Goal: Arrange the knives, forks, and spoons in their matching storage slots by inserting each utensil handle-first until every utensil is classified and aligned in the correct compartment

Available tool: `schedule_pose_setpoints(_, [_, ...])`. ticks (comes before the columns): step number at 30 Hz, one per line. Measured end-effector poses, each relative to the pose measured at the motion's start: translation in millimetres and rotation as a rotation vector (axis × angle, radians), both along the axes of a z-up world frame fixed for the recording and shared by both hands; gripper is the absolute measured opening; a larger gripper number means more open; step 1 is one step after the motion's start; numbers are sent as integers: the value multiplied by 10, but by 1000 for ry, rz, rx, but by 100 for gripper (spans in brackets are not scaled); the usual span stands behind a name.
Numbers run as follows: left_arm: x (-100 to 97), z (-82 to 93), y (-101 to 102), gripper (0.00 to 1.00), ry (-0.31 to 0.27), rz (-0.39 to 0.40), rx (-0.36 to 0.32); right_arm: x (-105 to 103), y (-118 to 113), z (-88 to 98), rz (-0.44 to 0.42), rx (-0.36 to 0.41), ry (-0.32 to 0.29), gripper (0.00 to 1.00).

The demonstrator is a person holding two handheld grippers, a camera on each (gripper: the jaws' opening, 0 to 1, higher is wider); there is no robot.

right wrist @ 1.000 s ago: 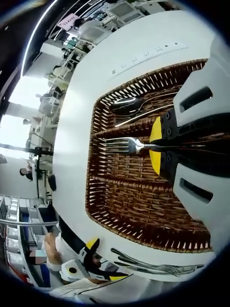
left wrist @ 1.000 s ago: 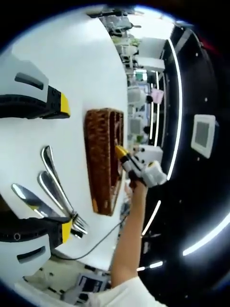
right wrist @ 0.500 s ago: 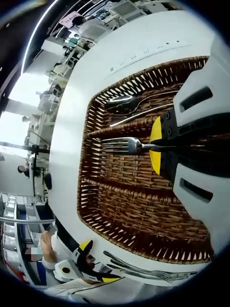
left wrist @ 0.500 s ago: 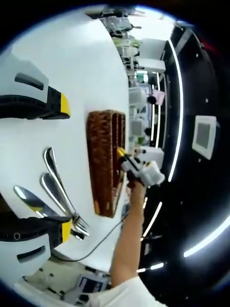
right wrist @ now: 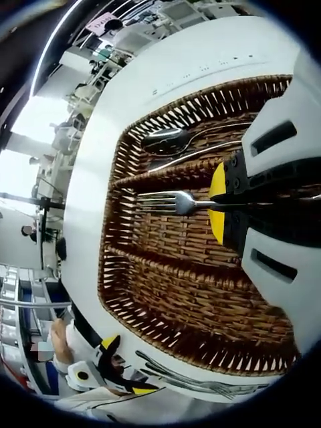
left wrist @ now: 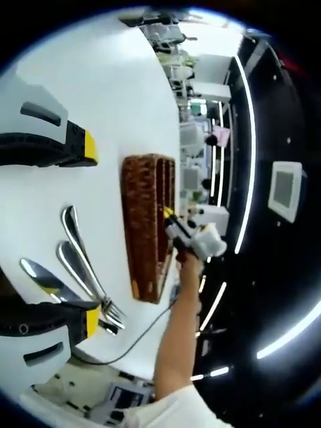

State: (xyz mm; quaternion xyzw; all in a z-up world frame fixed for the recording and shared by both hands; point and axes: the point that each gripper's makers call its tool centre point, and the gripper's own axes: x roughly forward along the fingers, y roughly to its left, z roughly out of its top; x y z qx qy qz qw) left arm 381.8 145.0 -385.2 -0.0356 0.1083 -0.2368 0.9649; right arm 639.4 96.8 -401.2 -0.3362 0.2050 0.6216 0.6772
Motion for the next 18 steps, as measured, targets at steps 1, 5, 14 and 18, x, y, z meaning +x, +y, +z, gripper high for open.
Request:
schedule_pose_setpoints(1, [2,0,2,83,-2,0,-1,2,-1,-6,1,-1,0,3])
schedule_pose_setpoints(5, [6,-18,16,83,5,2,0,-11,-4,-8,9,3,2,3])
schedule_pose_setpoints(14, [-5,-56,-10,82,17,-7,1,-21,-15,-16,-32,15,42,4])
schedule_pose_setpoints(18, [-9,-63,-16,81,18,-9,5,-23,-21,-16,-42,23,54,4])
